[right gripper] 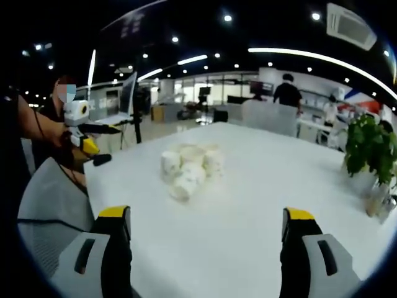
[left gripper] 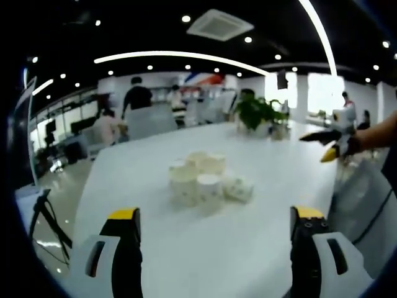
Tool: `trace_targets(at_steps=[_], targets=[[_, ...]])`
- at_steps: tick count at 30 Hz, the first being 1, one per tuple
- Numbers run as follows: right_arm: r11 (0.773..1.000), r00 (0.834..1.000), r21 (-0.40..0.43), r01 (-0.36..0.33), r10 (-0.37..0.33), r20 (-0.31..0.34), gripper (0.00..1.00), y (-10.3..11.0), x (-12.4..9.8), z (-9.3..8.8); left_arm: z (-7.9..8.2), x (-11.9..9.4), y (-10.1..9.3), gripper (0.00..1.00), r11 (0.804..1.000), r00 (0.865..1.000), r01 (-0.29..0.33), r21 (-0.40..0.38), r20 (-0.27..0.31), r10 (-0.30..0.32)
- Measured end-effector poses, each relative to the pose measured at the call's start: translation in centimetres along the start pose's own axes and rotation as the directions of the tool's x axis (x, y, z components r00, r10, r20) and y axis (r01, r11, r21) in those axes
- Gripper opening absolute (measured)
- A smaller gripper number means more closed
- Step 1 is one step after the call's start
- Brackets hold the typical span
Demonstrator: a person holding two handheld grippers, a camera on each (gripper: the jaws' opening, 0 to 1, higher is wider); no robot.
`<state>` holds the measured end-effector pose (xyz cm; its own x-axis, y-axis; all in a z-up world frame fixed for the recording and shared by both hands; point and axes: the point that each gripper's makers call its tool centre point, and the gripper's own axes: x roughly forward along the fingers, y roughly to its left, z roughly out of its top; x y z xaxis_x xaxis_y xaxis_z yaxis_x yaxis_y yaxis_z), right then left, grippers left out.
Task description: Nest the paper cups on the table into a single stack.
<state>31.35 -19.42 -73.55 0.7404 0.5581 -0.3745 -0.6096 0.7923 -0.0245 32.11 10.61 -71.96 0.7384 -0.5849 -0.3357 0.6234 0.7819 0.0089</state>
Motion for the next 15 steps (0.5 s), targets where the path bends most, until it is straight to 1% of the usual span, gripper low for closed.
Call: trace_targets(at_steps=[7, 12, 15], targets=[[1.0, 1.0, -0.002, -0.012, 0.012, -0.003, 1.0, -0.1, 0.7, 0.4, 1.0, 0.3, 0.7, 0.99, 1.0, 1.0, -0.003, 0.011, 0.002, 0.003], [1.0, 1.0, 0.003, -0.019, 0.019, -0.01, 1.0, -0.1, 0.8, 0.5, 0.9, 0.3, 1.3, 0.99, 1.0, 1.0, -0.012, 0.011, -0.004, 0.012], [1.0, 1.0, 0.004, -0.018, 0.018, -0.019, 1.0, -0.1, 0.9, 0.3, 0.8, 0.2, 1.7, 0.99, 1.0, 1.0, -0.02, 0.01, -0.008, 0.02]])
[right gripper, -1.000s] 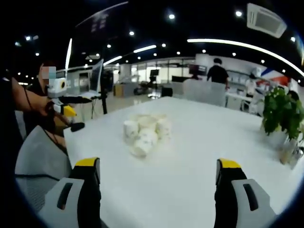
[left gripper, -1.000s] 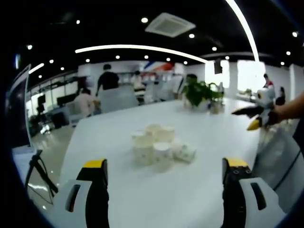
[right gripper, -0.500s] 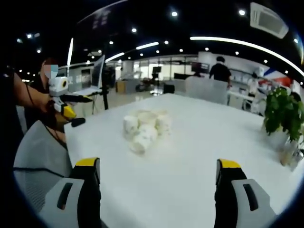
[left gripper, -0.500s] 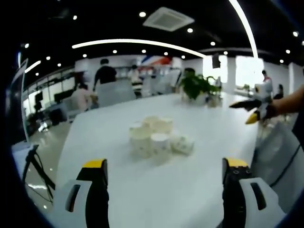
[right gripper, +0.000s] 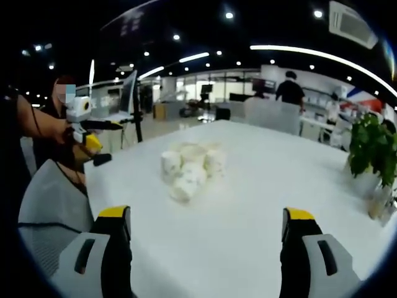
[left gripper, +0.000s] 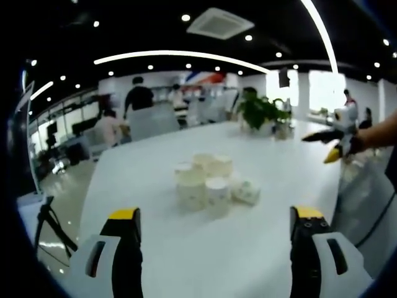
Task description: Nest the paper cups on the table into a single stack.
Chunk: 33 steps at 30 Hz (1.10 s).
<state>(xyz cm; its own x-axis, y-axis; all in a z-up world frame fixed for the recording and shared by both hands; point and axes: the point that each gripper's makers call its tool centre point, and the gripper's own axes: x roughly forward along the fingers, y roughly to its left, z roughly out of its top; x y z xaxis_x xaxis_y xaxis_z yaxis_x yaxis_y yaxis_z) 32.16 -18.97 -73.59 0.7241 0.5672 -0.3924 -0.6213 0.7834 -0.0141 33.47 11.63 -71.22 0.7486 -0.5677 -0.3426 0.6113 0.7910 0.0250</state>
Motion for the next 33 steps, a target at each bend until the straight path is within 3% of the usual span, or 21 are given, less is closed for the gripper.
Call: trace_targets(at_steps=[13, 16, 25, 33], targets=[[1.0, 0.998, -0.001, -0.01, 0.01, -0.057, 0.99, -0.5, 0.2, -0.2, -0.2, -0.2, 0.9, 0.99, 1.0, 1.0, -0.008, -0.024, -0.014, 0.008], [1.0, 0.998, -0.003, -0.016, 0.016, -0.066, 0.99, -0.7, 0.4, -0.1, -1.6, -0.2, 0.7, 0.99, 1.0, 0.996, -0.005, -0.022, -0.088, 0.003], [0.999, 0.991, -0.012, -0.041, 0.039, -0.128, 1.0, -1.7, 2.1, 0.5, -1.3, -0.5, 0.7, 0.99, 0.999, 0.998, -0.023, -0.026, -0.053, 0.021], [0.997, 0.98, -0.002, -0.078, 0.077, -0.182, 1.0, -1.9, 4.3, 1.1, -1.0, 0.0, 1.3, 0.99, 1.0, 0.997, 0.014, -0.004, -0.081, -0.014]])
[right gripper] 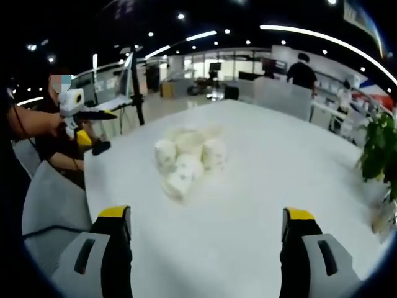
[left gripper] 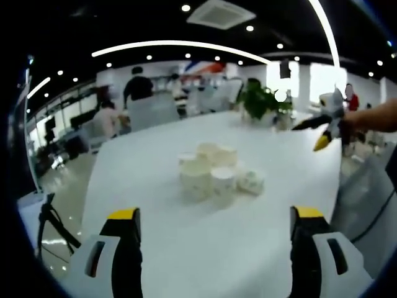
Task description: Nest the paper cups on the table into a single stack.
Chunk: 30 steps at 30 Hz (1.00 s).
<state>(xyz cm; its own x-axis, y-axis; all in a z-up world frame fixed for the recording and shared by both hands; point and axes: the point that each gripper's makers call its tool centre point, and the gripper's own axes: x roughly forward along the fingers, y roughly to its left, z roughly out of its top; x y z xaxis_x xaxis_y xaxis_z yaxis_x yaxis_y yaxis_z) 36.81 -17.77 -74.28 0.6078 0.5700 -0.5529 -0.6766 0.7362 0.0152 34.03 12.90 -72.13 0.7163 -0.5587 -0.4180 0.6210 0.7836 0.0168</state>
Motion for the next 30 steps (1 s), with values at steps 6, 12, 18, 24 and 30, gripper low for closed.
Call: trace_targets(at_steps=[6, 12, 18, 24, 30], targets=[[0.997, 0.997, -0.051, -0.056, 0.053, -0.058, 0.99, 0.7, 2.6, 1.1, -0.1, -0.5, 0.4, 0.99, 1.0, 1.0, -0.007, 0.01, 0.007, 0.007], [0.993, 0.991, -0.074, -0.09, 0.082, -0.104, 0.99, 0.9, 5.0, 2.0, -0.7, -0.9, 0.4, 0.99, 1.0, 1.0, -0.016, -0.004, 0.002, 0.016], [0.995, 0.984, -0.003, -0.099, 0.098, -0.152, 0.98, 0.8, 6.6, 3.0, -1.2, -1.2, 0.5, 0.99, 0.999, 1.0, -0.025, -0.022, -0.004, 0.025], [0.99, 0.968, 0.097, -0.103, 0.122, -0.221, 0.99, 0.8, 8.4, 4.0, -1.7, -1.2, 0.6, 0.99, 0.999, 0.999, -0.033, -0.033, -0.012, 0.033], [0.988, 0.957, 0.102, -0.117, 0.14, -0.253, 0.99, 1.3, 9.6, 5.0, -2.2, -1.1, 0.6, 0.99, 0.999, 0.999, -0.033, -0.041, -0.016, 0.033]])
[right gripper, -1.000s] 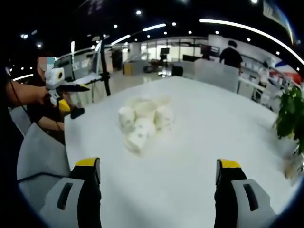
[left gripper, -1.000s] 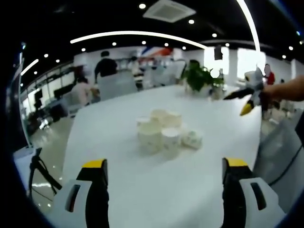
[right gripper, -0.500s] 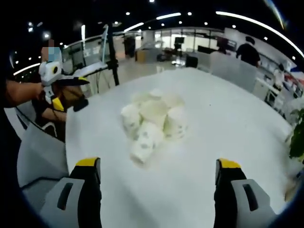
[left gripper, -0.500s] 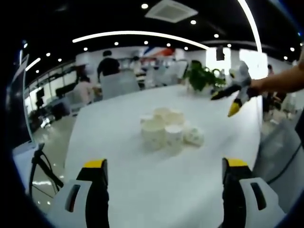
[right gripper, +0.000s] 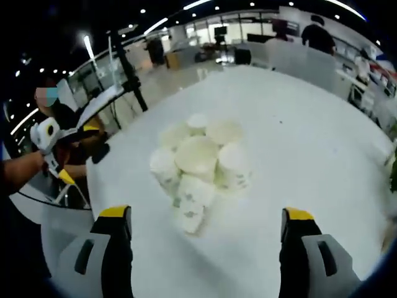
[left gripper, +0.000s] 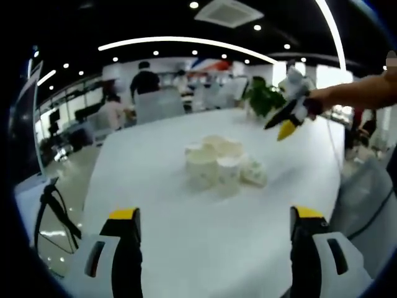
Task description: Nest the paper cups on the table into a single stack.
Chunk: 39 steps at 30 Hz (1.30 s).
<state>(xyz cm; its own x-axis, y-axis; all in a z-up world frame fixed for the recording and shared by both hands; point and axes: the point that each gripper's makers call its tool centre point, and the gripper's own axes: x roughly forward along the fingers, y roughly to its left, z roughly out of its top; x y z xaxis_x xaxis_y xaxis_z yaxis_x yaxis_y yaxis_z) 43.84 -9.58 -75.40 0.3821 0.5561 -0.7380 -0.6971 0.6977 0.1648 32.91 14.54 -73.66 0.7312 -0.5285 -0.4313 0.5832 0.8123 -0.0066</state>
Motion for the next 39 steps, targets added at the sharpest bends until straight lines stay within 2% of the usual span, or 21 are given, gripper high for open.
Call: trace_targets(at_steps=[6, 8, 14, 17, 19, 21, 24, 29, 33, 39], targets=[[1.0, 1.0, -0.028, 0.004, -0.005, -0.019, 0.95, 0.5, 1.1, 1.0, -0.3, -0.1, 0.2, 0.99, 1.0, 1.0, -0.004, -0.007, 0.001, 0.004], [0.998, 1.0, -0.063, 0.002, -0.002, -0.001, 0.92, 1.0, 1.7, 1.2, -0.5, -0.2, 0.2, 0.99, 1.0, 1.0, -0.008, -0.011, 0.002, 0.008], [0.997, 0.999, -0.077, -0.009, 0.012, 0.034, 0.85, 1.7, 3.1, 1.1, -1.2, -0.6, 0.1, 0.99, 1.0, 1.0, -0.012, -0.024, -0.004, 0.012], [0.998, 0.999, -0.054, -0.035, 0.037, 0.04, 0.83, 2.2, 3.7, 0.8, -1.4, -0.8, 0.0, 0.99, 0.999, 1.0, -0.015, -0.031, -0.007, 0.015], [0.992, 0.987, -0.058, -0.107, 0.114, 0.114, 0.8, 3.6, 4.0, 1.6, -1.4, -0.8, 0.0, 0.99, 0.999, 1.0, -0.014, -0.041, -0.007, 0.014], [0.994, 0.992, -0.064, -0.083, 0.089, 0.09, 0.76, 3.1, 4.6, 0.9, -1.5, -0.8, 0.1, 0.99, 0.999, 1.0, -0.014, -0.038, -0.008, 0.014], [0.992, 0.99, -0.039, -0.119, 0.122, 0.075, 0.68, 3.6, 5.2, 0.3, -1.5, -0.7, 0.1, 0.99, 0.999, 1.0, -0.012, -0.035, -0.012, 0.011], [0.994, 0.994, -0.017, -0.106, 0.107, 0.032, 0.65, 3.3, 6.5, -0.5, -1.7, -0.7, 0.0, 0.99, 0.999, 1.0, -0.012, -0.042, -0.016, 0.012], [0.994, 0.994, 0.044, -0.103, 0.101, 0.028, 0.63, 3.1, 7.3, -0.4, -2.1, -0.8, -0.1, 0.99, 0.999, 1.0, -0.007, -0.038, -0.029, 0.006], [0.995, 0.998, 0.072, -0.065, 0.065, 0.0, 0.57, 2.4, 8.6, -1.2, -2.9, -1.1, 0.1, 0.99, 0.999, 0.999, -0.014, -0.044, -0.041, 0.012]])
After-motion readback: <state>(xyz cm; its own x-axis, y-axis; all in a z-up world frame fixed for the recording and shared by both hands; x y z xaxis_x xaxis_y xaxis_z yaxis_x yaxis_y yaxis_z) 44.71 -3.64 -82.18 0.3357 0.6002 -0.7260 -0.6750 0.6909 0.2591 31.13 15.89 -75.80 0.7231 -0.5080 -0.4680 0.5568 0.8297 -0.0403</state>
